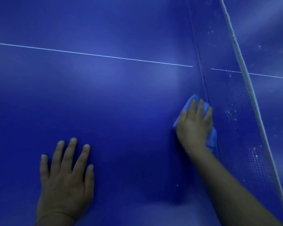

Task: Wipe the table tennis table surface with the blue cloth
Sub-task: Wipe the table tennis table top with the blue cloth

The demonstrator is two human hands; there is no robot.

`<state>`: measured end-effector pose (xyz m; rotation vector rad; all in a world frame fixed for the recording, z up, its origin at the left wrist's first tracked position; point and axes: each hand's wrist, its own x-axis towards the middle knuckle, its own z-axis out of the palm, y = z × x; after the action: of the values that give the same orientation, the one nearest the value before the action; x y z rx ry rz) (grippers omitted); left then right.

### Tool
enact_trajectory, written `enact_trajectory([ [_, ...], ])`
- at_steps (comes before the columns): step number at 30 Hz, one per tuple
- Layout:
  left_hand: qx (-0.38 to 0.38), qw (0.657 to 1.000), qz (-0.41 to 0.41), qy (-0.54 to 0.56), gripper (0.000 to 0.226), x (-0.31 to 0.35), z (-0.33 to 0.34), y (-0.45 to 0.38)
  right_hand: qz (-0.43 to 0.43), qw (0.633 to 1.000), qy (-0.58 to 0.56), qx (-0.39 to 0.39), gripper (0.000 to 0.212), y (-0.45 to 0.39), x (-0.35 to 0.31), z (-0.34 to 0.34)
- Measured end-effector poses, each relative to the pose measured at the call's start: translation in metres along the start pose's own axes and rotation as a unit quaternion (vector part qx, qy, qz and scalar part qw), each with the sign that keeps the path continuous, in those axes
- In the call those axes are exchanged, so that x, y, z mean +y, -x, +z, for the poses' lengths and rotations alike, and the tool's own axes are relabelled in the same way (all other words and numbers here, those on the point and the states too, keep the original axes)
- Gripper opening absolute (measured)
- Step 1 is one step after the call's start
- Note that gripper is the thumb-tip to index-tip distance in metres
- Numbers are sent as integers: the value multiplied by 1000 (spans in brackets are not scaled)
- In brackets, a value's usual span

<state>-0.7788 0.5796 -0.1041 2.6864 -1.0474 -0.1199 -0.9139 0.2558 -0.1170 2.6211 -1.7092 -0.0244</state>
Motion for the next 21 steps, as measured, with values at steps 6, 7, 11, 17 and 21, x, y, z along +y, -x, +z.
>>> enact_trajectory([
  [6,3,1000,0,-5,59,-1,1,-1,-53,999,-1,-8,63,-102,-78,-11],
  [7,7,1000,0,-8,59,-1,1,0,-31,999,-29,-4,58,-122,-80,-16],
  [11,12,1000,3,-8,60,-1,1,-1,22,999,-28,11,65,-95,-19,-16],
  [17,-8,1000,-4,-10,60,-1,0,0,-92,996,-13,16,59,78,21,-16],
  [21,-10,1000,-6,-7,59,-1,0,0,-175,984,-2,37,60,-33,6,-20],
])
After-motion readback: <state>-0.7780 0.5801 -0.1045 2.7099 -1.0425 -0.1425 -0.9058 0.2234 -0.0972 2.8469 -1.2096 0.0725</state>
